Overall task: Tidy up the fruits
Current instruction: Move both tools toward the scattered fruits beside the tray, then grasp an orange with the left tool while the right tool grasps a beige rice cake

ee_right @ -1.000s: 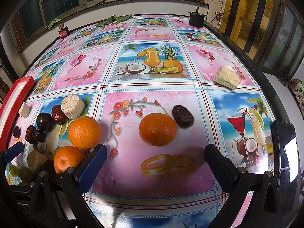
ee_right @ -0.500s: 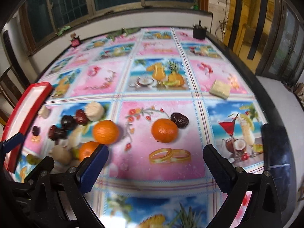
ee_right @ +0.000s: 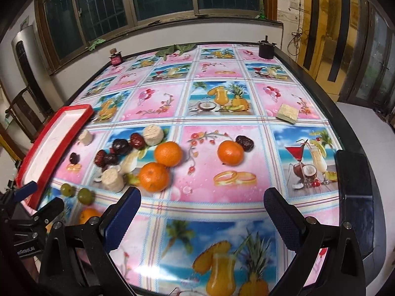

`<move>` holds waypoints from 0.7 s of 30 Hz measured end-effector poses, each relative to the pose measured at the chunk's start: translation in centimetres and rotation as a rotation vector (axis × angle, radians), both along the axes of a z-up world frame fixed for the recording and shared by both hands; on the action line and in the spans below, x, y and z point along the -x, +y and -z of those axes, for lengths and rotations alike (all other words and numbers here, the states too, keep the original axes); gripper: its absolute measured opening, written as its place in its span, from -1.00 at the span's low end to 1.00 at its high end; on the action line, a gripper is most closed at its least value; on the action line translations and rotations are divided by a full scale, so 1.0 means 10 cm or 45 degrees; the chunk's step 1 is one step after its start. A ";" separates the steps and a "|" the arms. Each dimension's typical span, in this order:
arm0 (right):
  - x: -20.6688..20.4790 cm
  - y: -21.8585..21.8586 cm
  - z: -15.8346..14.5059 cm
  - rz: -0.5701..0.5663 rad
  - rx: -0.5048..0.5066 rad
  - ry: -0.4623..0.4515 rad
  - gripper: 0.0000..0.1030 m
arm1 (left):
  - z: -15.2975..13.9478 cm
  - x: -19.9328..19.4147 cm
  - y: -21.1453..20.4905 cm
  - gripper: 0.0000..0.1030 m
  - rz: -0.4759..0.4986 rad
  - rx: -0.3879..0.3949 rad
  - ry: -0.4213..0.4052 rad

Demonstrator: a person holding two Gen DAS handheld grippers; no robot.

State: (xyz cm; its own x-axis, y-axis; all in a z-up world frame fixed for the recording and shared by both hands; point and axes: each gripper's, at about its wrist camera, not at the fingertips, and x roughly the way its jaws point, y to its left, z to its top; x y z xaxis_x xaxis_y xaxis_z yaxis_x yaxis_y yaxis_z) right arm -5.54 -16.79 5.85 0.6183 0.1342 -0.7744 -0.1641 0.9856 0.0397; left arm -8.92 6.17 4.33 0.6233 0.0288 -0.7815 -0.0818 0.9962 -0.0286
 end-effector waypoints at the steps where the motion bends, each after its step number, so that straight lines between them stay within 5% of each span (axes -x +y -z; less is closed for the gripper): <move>1: 0.02 0.00 -0.01 -0.008 -0.007 -0.001 0.95 | 0.01 0.03 0.04 1.00 -0.005 0.009 0.004; 15: 0.20 0.13 -0.08 -0.170 -0.044 -0.032 0.83 | 0.00 0.12 -0.13 1.00 0.166 0.079 0.044; 21: 0.09 0.04 -0.02 -0.161 -0.027 0.003 0.57 | 0.04 0.03 -0.53 0.66 0.377 0.118 0.086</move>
State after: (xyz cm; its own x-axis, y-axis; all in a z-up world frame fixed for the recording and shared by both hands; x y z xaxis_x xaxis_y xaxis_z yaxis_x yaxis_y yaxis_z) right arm -6.48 -16.44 6.05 0.5937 0.2269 -0.7720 -0.2866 0.9561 0.0607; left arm -9.18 0.91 3.96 0.5403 -0.2194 -0.8124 0.2064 0.9705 -0.1248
